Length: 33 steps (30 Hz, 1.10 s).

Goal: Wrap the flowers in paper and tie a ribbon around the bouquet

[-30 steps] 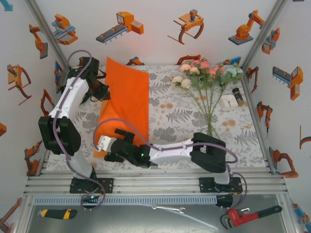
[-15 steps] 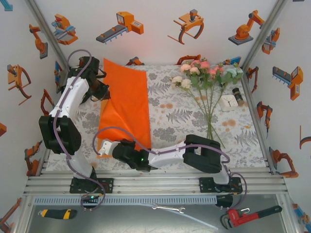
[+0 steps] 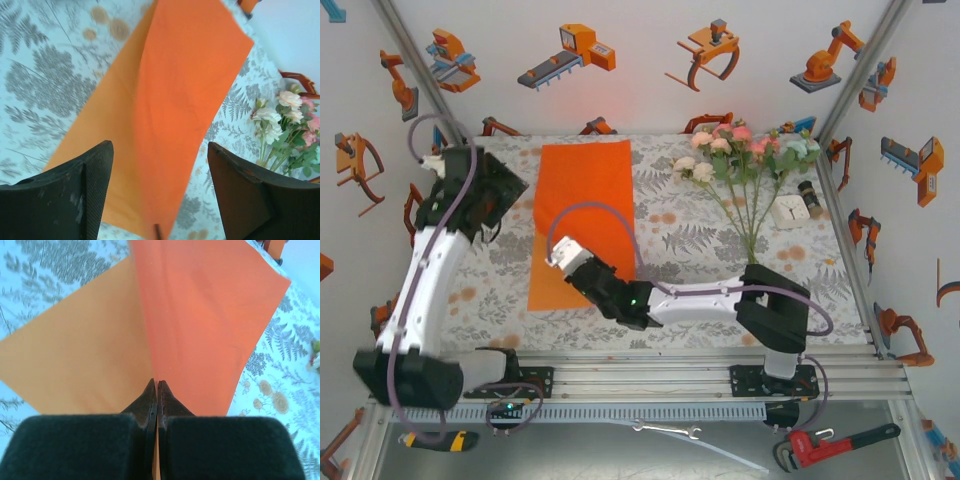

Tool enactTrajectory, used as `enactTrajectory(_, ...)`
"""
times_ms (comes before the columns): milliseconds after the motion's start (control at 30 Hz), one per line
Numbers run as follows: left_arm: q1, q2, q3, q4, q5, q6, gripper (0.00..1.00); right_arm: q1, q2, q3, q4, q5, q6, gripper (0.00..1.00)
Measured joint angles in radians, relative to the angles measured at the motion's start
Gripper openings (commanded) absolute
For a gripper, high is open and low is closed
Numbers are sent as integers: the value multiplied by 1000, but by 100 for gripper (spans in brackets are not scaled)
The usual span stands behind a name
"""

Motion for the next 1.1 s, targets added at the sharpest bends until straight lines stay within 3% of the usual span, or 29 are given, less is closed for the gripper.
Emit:
enactTrajectory(167,26,-285,-335,179,45,94,70,-84,-70,-37,-12,-86,177,0)
enactTrajectory(300,29,-345,-554,295,117,71,64,-138,-105,-68,-11,-131,313,0)
enactTrajectory(467,-23,-177,-707,463,227,-6,45,-171,-142,-118,-5,-152,468,0)
enactTrajectory(667,-150,121,-675,624,261,-51,21,-187,-172,-167,-1,-143,612,0)
enactTrajectory(867,-202,349,-568,697,258,-88,12,-194,-188,-193,-4,-113,734,0)
enactTrajectory(1100,-207,397,-549,680,203,-121,8,-195,-206,-193,-87,-15,897,0)
